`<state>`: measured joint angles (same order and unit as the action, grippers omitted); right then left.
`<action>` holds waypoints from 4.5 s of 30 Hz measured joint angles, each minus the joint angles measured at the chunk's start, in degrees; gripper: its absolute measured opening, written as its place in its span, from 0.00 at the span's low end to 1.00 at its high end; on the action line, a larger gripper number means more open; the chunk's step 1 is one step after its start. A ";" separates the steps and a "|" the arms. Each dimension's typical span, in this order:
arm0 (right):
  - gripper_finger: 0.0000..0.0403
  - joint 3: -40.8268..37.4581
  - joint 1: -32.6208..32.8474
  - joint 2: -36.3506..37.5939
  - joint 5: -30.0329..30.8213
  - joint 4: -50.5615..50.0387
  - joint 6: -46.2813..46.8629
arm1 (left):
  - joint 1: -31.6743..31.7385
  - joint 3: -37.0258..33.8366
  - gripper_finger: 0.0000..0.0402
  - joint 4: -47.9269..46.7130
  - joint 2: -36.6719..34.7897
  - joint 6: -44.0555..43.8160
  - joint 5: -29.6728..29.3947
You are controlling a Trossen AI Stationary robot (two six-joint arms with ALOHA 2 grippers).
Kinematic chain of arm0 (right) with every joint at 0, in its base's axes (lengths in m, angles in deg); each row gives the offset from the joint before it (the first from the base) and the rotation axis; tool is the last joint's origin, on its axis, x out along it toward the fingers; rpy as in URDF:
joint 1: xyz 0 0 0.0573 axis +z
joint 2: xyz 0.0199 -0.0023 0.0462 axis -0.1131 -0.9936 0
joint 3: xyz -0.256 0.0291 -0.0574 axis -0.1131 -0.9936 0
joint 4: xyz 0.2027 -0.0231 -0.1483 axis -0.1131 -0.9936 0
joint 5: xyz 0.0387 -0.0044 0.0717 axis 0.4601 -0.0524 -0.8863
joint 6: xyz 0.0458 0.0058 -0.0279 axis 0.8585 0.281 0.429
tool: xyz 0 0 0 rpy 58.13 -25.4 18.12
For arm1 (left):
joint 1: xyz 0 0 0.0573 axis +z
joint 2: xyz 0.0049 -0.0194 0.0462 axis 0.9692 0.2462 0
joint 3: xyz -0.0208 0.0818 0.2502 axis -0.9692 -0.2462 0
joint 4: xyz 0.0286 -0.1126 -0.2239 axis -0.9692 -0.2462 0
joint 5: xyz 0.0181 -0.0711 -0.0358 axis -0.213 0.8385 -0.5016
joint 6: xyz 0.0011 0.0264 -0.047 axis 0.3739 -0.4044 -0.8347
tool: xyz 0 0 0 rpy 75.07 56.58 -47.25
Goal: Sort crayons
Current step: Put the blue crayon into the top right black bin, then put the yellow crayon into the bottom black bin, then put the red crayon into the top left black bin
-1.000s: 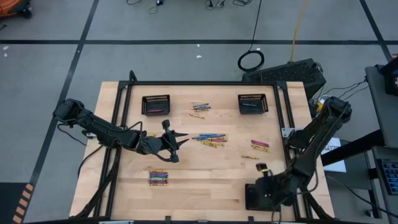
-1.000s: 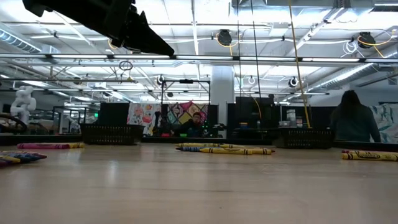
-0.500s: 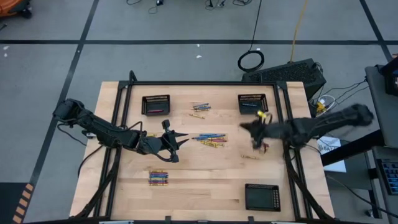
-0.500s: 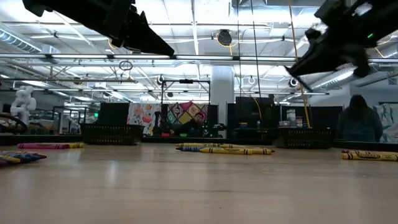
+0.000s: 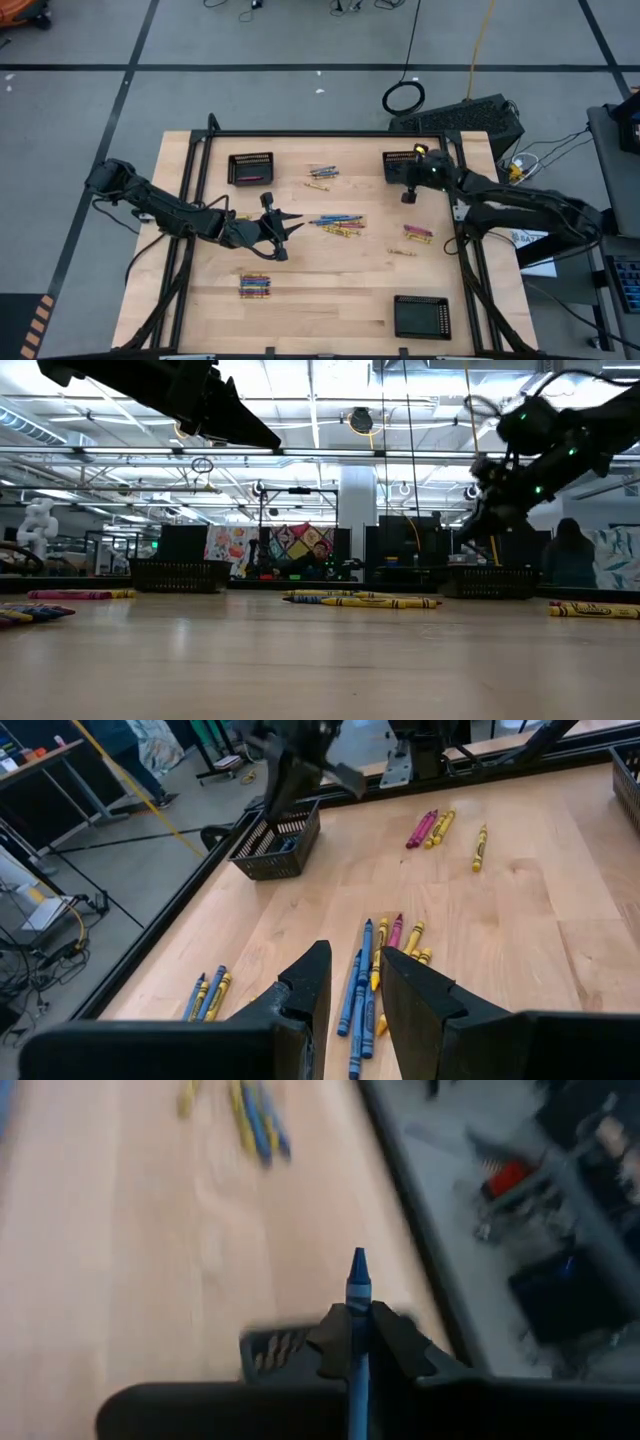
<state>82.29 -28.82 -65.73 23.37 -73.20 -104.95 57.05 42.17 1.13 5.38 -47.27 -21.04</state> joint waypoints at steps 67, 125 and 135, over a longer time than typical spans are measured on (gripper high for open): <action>0.01 19.99 61.88 -17.22 5.48 -32.20 65.41 | -0.09 0.00 0.22 -0.09 0.00 -0.36 0.02; 0.20 26.53 89.77 -28.55 7.30 -25.67 99.26 | -0.35 0.00 0.22 -0.04 0.00 -1.70 0.02; 0.18 26.53 88.10 -15.74 46.16 -20.69 67.98 | -0.35 0.02 0.22 1.68 0.00 -1.64 0.02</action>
<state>108.83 59.29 -81.48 69.54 -93.89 -36.96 56.70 42.19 2.81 5.38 -48.91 -21.01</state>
